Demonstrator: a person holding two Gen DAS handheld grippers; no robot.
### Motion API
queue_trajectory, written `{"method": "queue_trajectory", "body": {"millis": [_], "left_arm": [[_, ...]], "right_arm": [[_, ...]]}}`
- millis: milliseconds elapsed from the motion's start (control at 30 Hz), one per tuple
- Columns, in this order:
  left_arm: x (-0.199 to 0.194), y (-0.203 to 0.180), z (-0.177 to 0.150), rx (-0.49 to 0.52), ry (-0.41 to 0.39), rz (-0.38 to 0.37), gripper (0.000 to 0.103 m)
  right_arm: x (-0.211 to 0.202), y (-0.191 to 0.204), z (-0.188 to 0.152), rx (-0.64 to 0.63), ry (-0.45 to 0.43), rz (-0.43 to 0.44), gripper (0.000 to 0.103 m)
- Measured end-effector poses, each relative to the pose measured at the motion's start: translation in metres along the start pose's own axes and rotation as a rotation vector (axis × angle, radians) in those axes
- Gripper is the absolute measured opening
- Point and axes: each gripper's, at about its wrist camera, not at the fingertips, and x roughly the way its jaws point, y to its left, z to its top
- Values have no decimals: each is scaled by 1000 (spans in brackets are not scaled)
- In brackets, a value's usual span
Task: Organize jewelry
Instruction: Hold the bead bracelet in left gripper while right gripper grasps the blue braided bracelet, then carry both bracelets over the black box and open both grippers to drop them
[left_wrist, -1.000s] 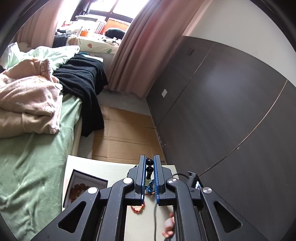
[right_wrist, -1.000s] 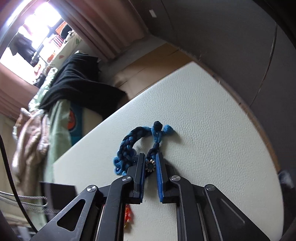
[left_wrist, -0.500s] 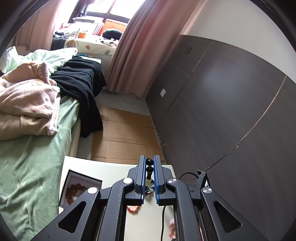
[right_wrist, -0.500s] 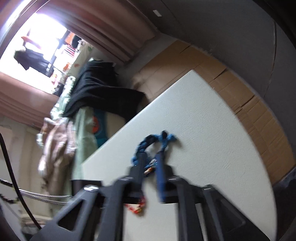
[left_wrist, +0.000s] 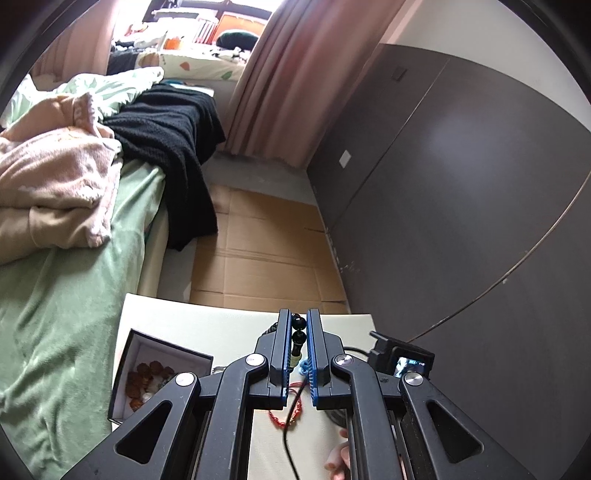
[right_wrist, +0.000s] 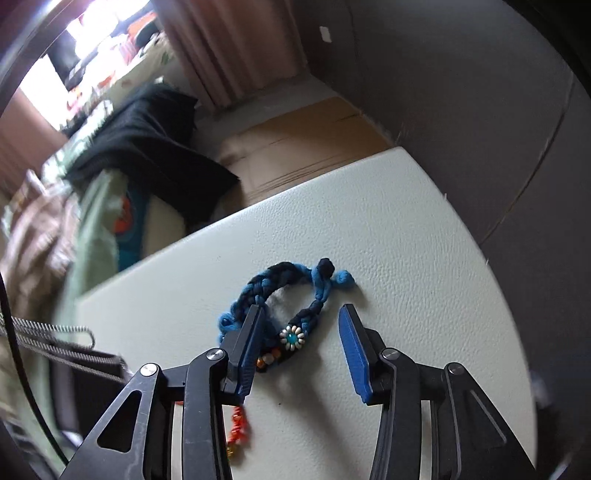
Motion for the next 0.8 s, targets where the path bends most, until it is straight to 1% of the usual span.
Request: {"method": "queue_trajectory", "body": {"millis": [67,100,133,167,200,267,333,367,400,500,567,667,800], "left_arm": [[2,2,-2,-2,7,2,8],[2,2,-2,-3,7,2,8],[1,2,-3,-3,7,1,8],[1,2,-4,-4,7,0,8],[1,1,-5,-4,8,-1,8],[1,0,-6,-6,10,-3,8],[1,-1,-8,-6,12,-3,8],[0,-1,-9,-6,14,-5,8],[-1,-2,-10,-6,15,-6,8],[-2,-5,-10,-4,13,-8,8],[-5,-8,-10,-2,11,-12,8],[-8,-11,-10,4,6,-14,8],[-12,-14,-9,9,1,-17,8]], "right_arm": [[-1,3,-2,-31,10,-5,41],[-2,4,-3,-47,19,7,38],[-4,2,-3,-52,28,30,24],[-5,-1,-4,-48,44,69,13],[-6,-4,-5,-54,62,64,13],[-7,-11,-8,-57,69,97,13],[-8,-23,-9,-17,92,161,13],[-8,-33,-10,24,110,215,11],[-8,-39,-10,53,114,256,4],[-19,-59,-10,124,114,352,4],[-25,-67,-10,140,103,376,4],[-31,-72,-12,138,93,365,4],[-43,-70,-11,152,73,423,4]]}}
